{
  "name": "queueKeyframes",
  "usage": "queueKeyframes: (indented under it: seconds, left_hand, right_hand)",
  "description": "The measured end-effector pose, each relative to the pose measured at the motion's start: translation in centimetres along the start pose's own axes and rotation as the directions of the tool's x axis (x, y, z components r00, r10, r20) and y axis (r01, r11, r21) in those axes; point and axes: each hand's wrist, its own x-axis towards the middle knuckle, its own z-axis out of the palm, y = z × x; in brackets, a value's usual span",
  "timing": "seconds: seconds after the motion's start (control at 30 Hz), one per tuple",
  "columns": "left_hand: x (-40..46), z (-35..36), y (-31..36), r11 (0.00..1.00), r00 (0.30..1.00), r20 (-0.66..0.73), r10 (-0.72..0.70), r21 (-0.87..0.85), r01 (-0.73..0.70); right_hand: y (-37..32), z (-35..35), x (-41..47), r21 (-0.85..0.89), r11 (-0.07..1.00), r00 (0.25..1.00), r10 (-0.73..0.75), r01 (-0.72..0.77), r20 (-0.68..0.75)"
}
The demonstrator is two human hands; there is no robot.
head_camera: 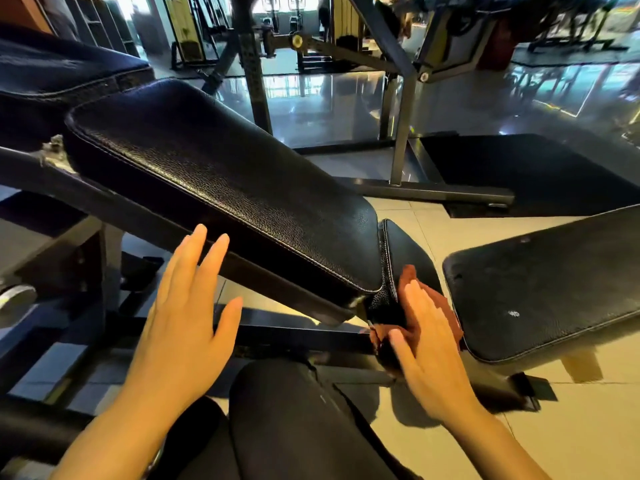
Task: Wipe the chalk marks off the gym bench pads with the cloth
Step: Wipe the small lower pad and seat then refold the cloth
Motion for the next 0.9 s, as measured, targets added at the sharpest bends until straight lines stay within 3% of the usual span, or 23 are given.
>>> queueKeyframes:
  seconds: [0.07, 0.2, 0.3, 0.4, 0.5, 0.67, 0.8, 0.9]
  left_hand:
    - [0.0, 0.4, -0.4, 1.000, 1.000, 0.017, 0.014, -0.008, -0.014]
    - [0.1, 0.4, 0.3, 1.000, 0.998, 0.050, 0.024, 0.014, -0.025]
    - [0.1, 0.5, 0.1, 0.997, 0.996, 0.076, 0.045, 0.054, -0.049]
    - [0.1, 0.7, -0.2, 0.996, 0.996, 0.071, 0.059, 0.064, -0.064]
    - [0.0, 1.1, -0.3, 0.994, 0.996, 0.044, 0.071, 0.074, -0.075]
    - [-0.1, 1.1, -0.3, 0.994, 0.996, 0.048, 0.075, 0.078, -0.079]
    - [-0.1, 1.1, -0.4, 0.992, 0.995, 0.053, 0.088, 0.083, -0.092]
    - [-0.1, 1.0, -0.3, 0.993, 0.995, 0.069, 0.070, 0.086, -0.076]
  right_hand:
    - [1.0, -0.2, 3.0, 0.141, 0.987, 0.996, 0.066, -0.073, 0.053]
    - [2.6, -1.3, 9.3, 0.067, 0.969, 0.968, 0.229, -0.237, 0.106]
    - [0.7, -1.1, 10.4, -0.018, 0.990, 0.982, 0.143, -0.142, 0.125]
    - [-1.5, -0.6, 7.2, 0.013, 0.997, 0.991, 0.076, -0.078, 0.108]
    - [-2.2, 0.2, 3.8, -0.138, 0.990, 0.992, 0.014, 0.004, 0.128]
    - [-2.1, 0.8, 3.5, -0.222, 0.975, 0.999, -0.019, 0.030, 0.049]
    - [-2.4, 0.7, 4.0, -0.151, 0.988, 0.998, 0.006, 0.004, 0.069]
    - [-2.4, 0.6, 4.7, 0.001, 0.997, 0.997, 0.076, -0.076, 0.013]
